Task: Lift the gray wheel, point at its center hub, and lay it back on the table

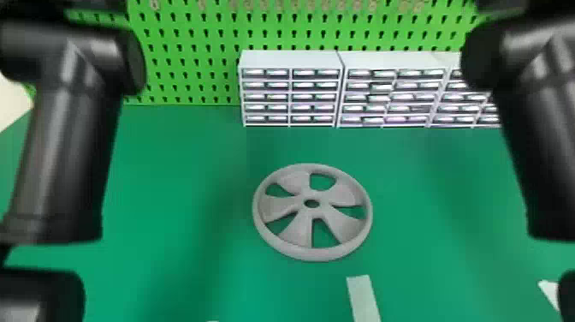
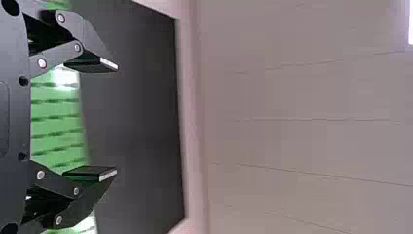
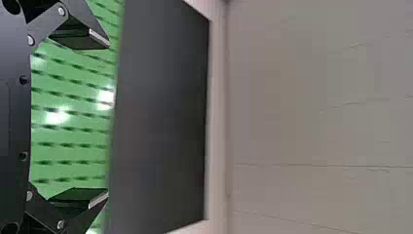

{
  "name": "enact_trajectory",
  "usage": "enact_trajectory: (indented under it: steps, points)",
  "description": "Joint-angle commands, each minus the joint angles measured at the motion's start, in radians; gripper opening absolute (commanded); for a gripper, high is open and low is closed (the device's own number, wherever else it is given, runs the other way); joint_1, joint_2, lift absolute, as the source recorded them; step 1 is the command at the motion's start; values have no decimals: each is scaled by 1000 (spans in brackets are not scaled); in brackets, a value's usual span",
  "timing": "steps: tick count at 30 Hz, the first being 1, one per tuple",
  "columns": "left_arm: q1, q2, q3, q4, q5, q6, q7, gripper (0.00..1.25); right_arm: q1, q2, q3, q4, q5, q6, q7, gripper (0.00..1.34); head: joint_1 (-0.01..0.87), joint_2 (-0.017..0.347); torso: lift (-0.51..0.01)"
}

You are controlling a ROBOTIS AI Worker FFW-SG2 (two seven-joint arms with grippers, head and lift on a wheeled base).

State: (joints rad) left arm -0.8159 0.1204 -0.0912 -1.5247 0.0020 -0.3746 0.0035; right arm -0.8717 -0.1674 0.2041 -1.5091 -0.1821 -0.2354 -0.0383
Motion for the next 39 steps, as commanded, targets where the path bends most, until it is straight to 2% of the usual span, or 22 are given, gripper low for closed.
enact_trajectory:
  steps: [1, 12, 18, 20, 25, 31, 34, 39]
  points:
    - [-86, 21, -21, -54, -10, -18, 12, 750, -78, 8, -29, -37, 18, -27, 0, 1120, 692, 48, -96]
    - [-243, 64, -84, -117, -4, -36, 35, 747, -239, 2, -72, -111, 46, -35, 0, 1126, 692, 48, -96]
    - [-302, 68, -84, -147, -22, -35, 46, 759, -294, 8, -77, -134, 30, -24, 0, 1126, 692, 48, -96]
    - [-318, 79, -85, -169, -34, -15, 50, 764, -302, 8, -77, -141, 35, -9, 0, 1126, 692, 48, -96]
    - [-322, 111, -79, -218, -65, 17, 75, 765, -300, 0, -71, -152, 67, 8, 0, 1121, 692, 48, -96]
    - [-296, 116, -16, -250, -57, 19, 75, 767, -300, -24, -84, -175, 81, 47, -2, 1123, 692, 48, -96]
    - [-295, 122, -22, -250, -42, 19, 79, 765, -300, -34, -91, -180, 82, 54, -2, 1123, 692, 48, -96]
    - [-290, 136, -22, -270, -71, 37, 79, 767, -300, -41, -92, -184, 81, 64, 0, 1126, 692, 48, -96]
